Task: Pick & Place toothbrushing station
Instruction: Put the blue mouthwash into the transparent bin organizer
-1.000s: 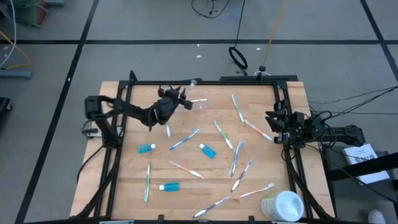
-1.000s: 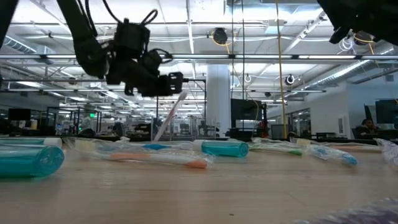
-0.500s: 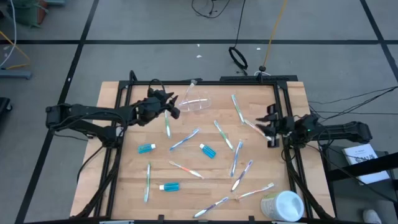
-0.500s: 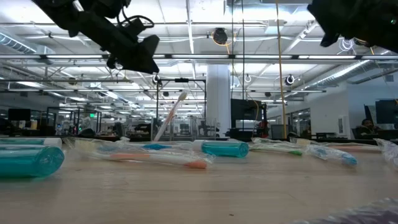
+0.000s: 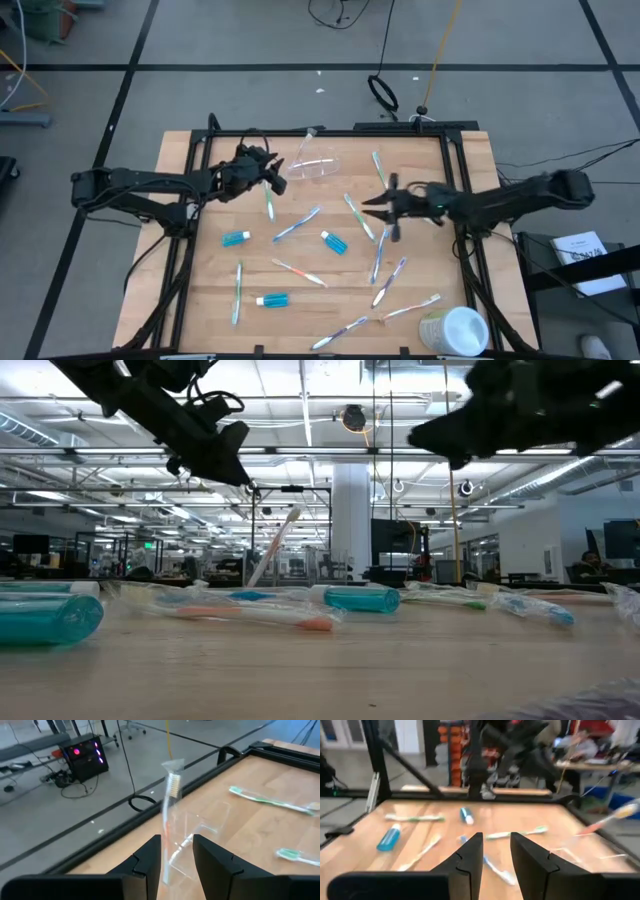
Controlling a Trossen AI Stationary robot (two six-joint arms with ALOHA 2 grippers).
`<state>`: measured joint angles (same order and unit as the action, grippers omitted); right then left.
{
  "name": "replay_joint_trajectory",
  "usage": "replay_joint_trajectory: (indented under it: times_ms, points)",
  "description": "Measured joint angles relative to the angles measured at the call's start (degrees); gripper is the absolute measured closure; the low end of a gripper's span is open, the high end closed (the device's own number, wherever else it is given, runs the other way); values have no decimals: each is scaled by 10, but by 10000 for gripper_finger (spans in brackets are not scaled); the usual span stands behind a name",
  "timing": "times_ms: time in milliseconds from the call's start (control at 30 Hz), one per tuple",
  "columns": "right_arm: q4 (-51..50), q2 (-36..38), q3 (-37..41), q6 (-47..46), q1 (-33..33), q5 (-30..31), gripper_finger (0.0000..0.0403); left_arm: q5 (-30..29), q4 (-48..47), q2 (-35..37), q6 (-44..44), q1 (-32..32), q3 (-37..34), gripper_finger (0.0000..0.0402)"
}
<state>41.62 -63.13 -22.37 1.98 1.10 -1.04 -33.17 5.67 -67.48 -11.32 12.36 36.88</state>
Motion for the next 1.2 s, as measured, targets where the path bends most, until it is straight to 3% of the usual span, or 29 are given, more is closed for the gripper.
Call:
replay_joint_trajectory:
  times_ms: [133, 300, 433, 533, 633, 733, 833, 933, 1000, 1133, 1200]
  points:
    - [-19, -126, -84, 13, -14, -49, 312, 31, 19, 0, -10, 15, 0, 282]
    - [-90, -252, -175, -19, -16, -52, 312, 90, 13, 0, -27, 19, 0, 282]
    - [-142, -332, -233, -4, -20, -63, 312, 105, 3, 0, -19, 16, 0, 282]
    - [-117, -381, -258, 3, -20, -87, 312, 107, -1, 0, -8, 17, 0, 282]
    - [-41, -418, -262, -5, -17, -110, 312, 108, -3, 0, -4, 15, 0, 282]
    - [10, -441, -262, -68, -15, -57, 313, 112, -9, 0, -10, 9, 0, 282]
    - [2, -444, -262, -67, -14, -17, 317, 113, -7, 0, -10, 2, 0, 282]
    - [-52, -440, -289, -71, -11, -29, 322, 113, -8, 0, -11, -5, 0, 282]
    - [-81, -432, -321, -79, -11, -54, 323, 113, -8, 0, -11, -9, 0, 282]
    - [-21, -431, -385, -116, -1, -248, 323, 112, 0, 0, -10, -12, 0, 282]
    - [-3, -431, -409, -139, 1, -289, 323, 112, 4, 0, -10, -13, 0, 282]
